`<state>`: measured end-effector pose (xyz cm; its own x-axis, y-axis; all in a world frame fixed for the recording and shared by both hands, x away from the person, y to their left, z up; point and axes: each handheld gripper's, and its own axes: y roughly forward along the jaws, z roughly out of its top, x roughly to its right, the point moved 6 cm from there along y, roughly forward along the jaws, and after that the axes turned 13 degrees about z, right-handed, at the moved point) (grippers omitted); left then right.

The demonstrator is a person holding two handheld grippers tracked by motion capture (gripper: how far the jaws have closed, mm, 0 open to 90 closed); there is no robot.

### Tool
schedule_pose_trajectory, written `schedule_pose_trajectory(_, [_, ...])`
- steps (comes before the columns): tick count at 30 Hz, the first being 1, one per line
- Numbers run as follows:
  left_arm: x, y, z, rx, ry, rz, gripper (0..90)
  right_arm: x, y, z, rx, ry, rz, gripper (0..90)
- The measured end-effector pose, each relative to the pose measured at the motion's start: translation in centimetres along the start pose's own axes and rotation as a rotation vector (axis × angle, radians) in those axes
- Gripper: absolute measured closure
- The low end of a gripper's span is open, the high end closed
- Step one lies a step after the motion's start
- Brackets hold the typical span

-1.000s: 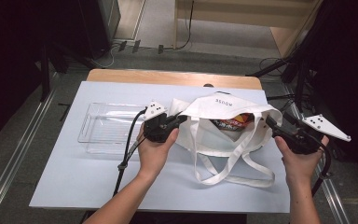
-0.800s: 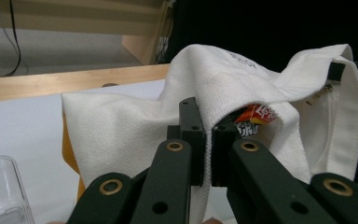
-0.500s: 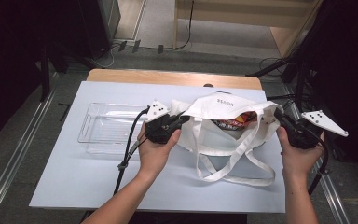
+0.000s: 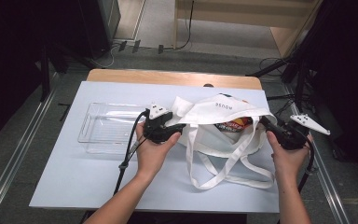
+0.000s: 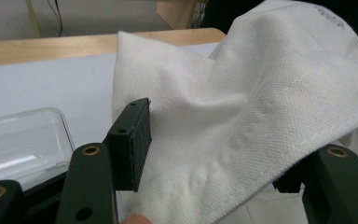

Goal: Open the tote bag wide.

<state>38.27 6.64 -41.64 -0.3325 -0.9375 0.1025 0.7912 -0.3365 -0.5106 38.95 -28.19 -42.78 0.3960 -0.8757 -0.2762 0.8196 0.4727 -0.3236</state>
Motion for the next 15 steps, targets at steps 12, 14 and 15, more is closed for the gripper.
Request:
schedule_pose_trajectory(12, [2.4,-2.4,-0.1,0.051,0.039,-0.270,89.2,-1.8,-1.5,-0.1,0.061,-0.043,0.060,88.0])
schedule_pose_trajectory(14, [3.1,-3.5,0.2,0.088,0.047,-0.333,89.2,-2.0,-2.1,0.0,0.091,-0.030,0.074,88.1])
schedule_pose_trajectory(15, [3.3,-4.0,0.4,0.106,0.060,-0.344,89.2,-2.3,-2.5,0.2,0.105,-0.027,0.081,88.1])
